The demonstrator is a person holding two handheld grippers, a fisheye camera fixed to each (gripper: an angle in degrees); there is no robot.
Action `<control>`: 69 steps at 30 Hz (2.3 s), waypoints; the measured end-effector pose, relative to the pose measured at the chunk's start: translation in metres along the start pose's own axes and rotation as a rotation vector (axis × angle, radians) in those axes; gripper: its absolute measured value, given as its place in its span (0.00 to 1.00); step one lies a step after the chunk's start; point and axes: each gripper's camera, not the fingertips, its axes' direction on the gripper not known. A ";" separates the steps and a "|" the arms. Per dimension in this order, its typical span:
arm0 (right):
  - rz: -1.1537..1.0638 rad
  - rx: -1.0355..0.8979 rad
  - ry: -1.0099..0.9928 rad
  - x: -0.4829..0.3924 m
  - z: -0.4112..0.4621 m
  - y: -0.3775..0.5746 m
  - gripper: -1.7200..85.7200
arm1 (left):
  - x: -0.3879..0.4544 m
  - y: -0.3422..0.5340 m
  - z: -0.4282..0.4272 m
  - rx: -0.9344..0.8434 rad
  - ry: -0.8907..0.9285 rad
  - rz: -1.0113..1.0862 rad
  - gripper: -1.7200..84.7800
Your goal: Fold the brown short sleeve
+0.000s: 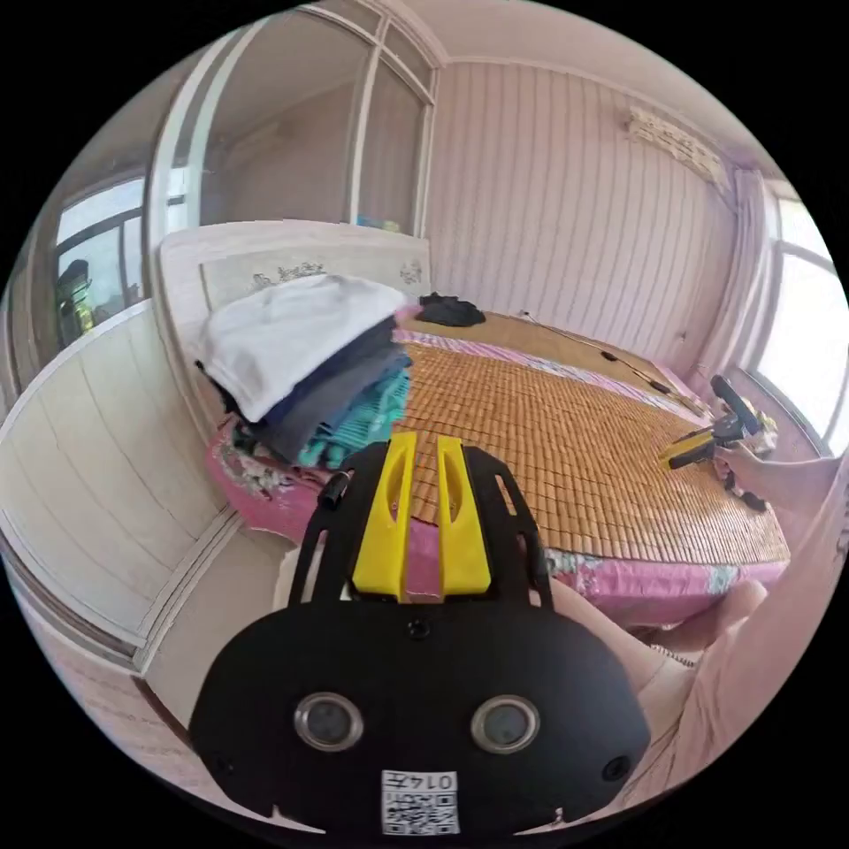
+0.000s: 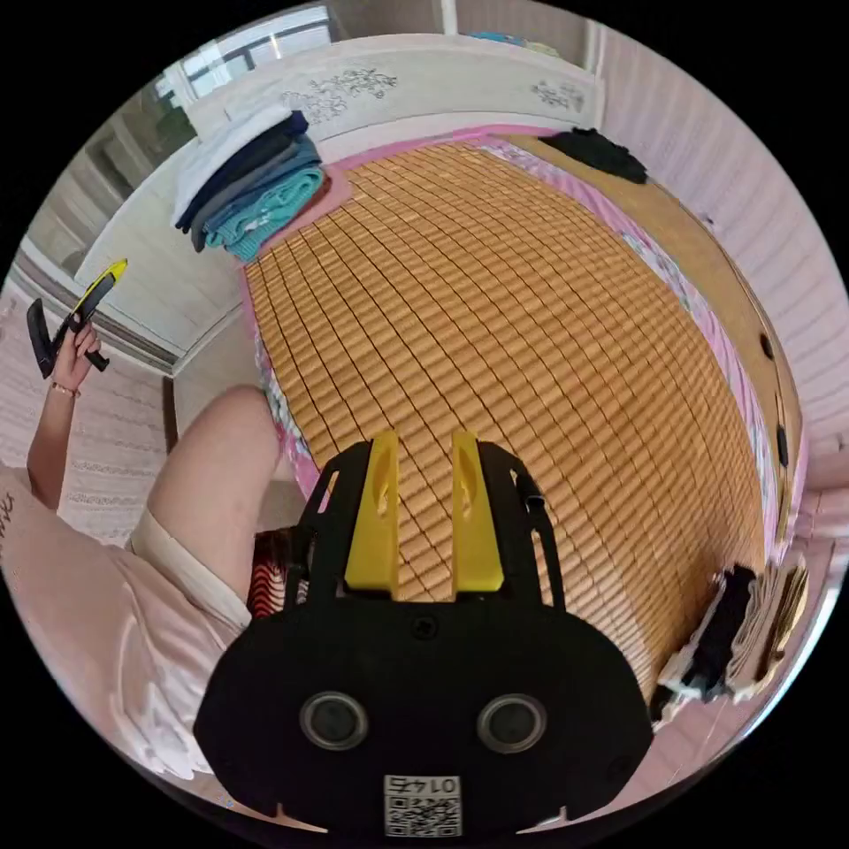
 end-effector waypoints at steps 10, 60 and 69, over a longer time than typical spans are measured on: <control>0.590 0.194 0.291 0.069 -0.104 0.294 0.15 | 0.302 -0.070 0.076 0.006 0.614 0.432 0.08; 0.325 0.921 0.060 0.300 -0.385 0.210 0.02 | 0.707 -0.483 0.127 0.304 0.549 0.782 0.01; 0.541 0.519 -0.246 0.169 -0.073 0.279 0.02 | 0.525 -0.212 0.209 -0.236 0.589 0.761 0.02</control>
